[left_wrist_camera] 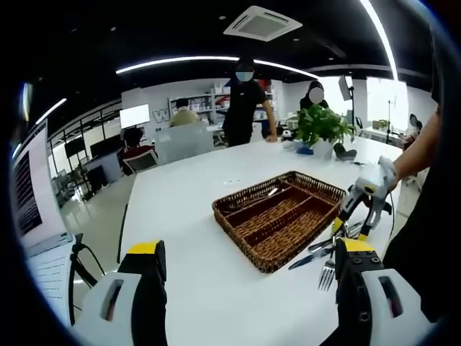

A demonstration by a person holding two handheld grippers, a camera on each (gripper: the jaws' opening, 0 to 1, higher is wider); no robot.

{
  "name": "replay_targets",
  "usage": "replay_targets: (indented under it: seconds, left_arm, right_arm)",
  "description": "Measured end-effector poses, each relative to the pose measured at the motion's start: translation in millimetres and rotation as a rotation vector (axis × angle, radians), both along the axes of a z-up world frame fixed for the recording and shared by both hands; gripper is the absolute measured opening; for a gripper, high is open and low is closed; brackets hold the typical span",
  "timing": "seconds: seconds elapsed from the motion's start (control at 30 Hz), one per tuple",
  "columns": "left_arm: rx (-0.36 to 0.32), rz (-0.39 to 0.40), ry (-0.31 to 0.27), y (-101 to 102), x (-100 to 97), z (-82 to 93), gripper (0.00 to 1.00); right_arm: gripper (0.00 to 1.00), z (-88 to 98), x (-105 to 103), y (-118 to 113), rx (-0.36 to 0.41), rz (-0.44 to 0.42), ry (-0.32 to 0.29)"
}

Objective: Arrange the knives, forks, and spoons in their matching storage slots by inserting each utensil handle-first until every utensil is classified and aligned in the correct compartment

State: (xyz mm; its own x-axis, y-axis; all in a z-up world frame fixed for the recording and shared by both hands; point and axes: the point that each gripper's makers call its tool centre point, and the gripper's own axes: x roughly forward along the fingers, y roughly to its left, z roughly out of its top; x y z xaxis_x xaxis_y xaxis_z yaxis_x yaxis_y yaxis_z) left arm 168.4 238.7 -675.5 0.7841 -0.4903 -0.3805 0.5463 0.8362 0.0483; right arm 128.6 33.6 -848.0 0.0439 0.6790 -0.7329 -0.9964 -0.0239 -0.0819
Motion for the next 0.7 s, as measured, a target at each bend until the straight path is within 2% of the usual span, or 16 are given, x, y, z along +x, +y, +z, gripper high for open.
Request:
replay_targets:
  seconds: [0.1, 0.17, 0.2, 0.23, 0.47, 0.57, 0.7]
  left_arm:
    - [0.008, -0.004, -0.003, 1, -0.9, 0.0, 1.0]
    - [0.034, 0.019, -0.043, 8, 2.5, 4.4, 1.0]
    - [0.027, 0.021, -0.039, 9, 2.1, 5.1, 1.0]
    - [0.018, 0.027, -0.039, 11, 3.1, 6.4, 1.0]
    - [0.022, 0.029, -0.04, 13, 4.9, 5.7, 1.0]
    - [0.023, 0.021, -0.035, 11, 5.2, 2.7, 1.0]
    - [0.02, 0.015, -0.036, 8, 5.4, 1.7, 1.0]
  right_arm:
    - [0.26, -4.8, -1, 1, -0.026, 0.036, -0.011]
    - [0.19, -9.1, -5, 2, -0.046, 0.07, 0.001]
    - [0.16, -12.4, -10, 1, -0.07, 0.105, 0.009]
    - [0.14, -15.4, -10, 2, -0.082, 0.14, -0.016]
    - [0.13, -19.1, -9, 4, -0.082, 0.145, -0.011]
    - [0.1, -20.2, -10, 3, -0.078, 0.15, 0.01]
    - [0.05, -21.3, -12, 3, -0.082, 0.191, 0.006]
